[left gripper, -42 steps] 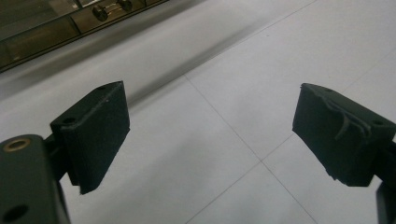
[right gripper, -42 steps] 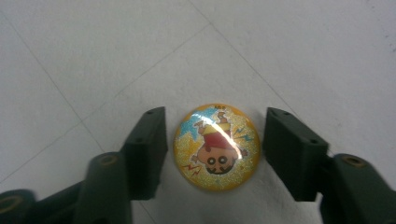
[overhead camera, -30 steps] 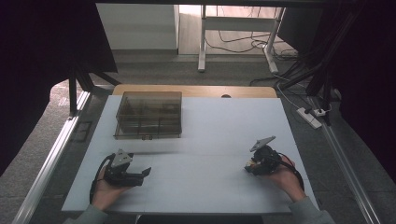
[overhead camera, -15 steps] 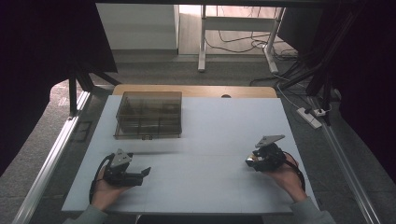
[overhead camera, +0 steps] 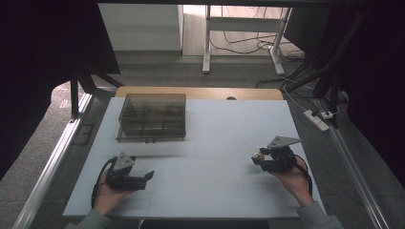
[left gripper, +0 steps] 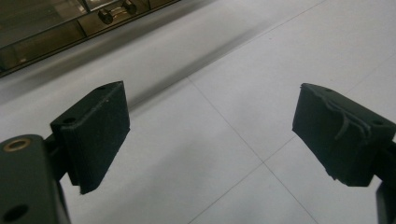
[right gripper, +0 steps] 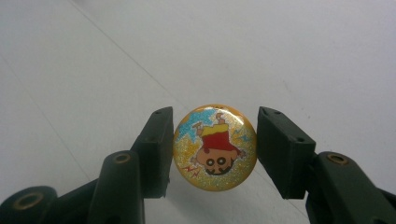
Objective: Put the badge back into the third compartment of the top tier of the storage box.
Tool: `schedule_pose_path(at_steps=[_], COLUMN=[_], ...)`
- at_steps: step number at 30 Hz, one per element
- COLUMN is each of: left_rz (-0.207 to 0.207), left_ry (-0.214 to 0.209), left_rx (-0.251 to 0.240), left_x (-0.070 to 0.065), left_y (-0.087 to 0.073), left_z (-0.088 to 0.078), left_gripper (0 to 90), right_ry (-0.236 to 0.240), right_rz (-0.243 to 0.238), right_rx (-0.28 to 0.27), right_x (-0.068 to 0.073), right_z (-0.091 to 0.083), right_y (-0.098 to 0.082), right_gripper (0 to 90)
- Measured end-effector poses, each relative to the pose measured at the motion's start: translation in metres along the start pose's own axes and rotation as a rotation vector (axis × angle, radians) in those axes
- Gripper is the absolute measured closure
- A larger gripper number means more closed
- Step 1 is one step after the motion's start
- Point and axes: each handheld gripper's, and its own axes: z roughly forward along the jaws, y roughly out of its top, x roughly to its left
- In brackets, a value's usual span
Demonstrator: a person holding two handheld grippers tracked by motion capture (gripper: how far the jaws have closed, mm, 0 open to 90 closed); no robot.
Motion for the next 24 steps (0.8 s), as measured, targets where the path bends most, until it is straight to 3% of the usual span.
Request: schedule_pose_path(at_steps=[13, 24], left_rz=[-0.002, -0.002], left_ry=[0.001, 0.005], left_rx=[-0.007, -0.014], left_x=[0.000, 0.000], left_y=[0.000, 0.001], left_z=[-0.001, -0.002], left_gripper=[11.5, 11.6], right_ry=[0.016, 0.020], right_rz=[0.048, 0.050], right_rx=[-0.115, -0.178], right_x=[-0.001, 0.002], right_z=[-0.008, -0.011], right_y=[0.002, 0.007], right_gripper=[47.5, 47.5])
